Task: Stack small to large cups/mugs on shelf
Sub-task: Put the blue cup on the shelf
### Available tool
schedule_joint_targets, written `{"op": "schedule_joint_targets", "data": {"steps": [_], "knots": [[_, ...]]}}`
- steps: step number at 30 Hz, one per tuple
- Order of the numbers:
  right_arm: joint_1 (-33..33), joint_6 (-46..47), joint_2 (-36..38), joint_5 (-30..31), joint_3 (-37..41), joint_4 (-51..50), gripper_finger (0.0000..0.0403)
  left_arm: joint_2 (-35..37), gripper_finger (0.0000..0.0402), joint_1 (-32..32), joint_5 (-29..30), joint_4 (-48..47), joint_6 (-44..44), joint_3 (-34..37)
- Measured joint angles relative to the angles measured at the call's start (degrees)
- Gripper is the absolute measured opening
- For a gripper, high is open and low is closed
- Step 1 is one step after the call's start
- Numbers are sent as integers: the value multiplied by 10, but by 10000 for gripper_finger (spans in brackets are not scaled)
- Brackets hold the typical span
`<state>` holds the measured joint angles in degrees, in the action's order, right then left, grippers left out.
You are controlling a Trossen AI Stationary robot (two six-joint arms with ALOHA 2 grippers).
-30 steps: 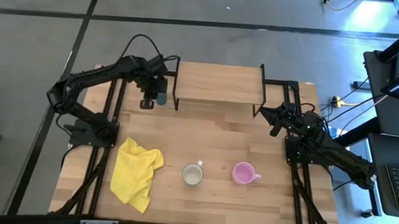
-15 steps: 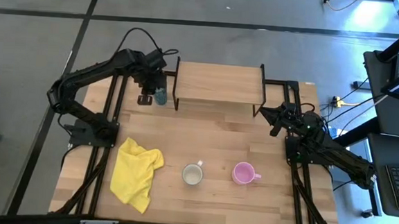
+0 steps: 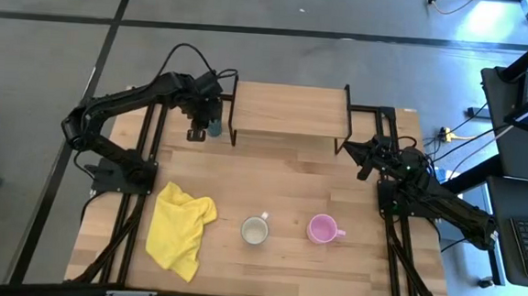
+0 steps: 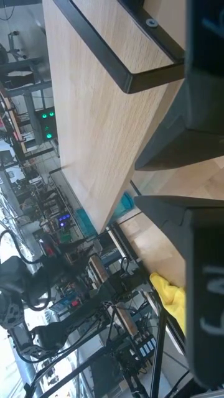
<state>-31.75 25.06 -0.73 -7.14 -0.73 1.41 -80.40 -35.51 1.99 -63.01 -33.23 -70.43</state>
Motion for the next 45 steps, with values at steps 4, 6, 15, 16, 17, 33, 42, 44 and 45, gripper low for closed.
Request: {"op": "schedule_joint_targets", "data": {"steps": [4, 6, 15, 16, 17, 33, 42, 44, 45], "knots": [[0, 0, 0, 0, 0, 0, 77, -3, 105, -3, 2, 4, 1, 4], [0, 0, 0, 0, 0, 0, 77, -2, 106, -2, 2, 5, 8, 3], [0, 0, 0, 0, 0, 0, 77, -2, 106, 0, 3, 2, 16, 3], [0, 0, 0, 0, 0, 0, 77, -2, 106, 1, 3, 1, 21, 3], [0, 0, 0, 0, 0, 0, 77, -1, 107, 1, 3, -2, 29, 2], [0, 0, 0, 0, 0, 0, 77, 3, 108, -5, -2, 25, 16, 2], [0, 0, 0, 0, 0, 0, 77, -27, 108, -6, 4, 45, 11, 14], [0, 0, 0, 0, 0, 0, 77, -31, 108, -6, 11, 55, 11, 14], [0, 0, 0, 0, 0, 0, 77, -34, 108, -6, 16, 57, 11, 14]]}}
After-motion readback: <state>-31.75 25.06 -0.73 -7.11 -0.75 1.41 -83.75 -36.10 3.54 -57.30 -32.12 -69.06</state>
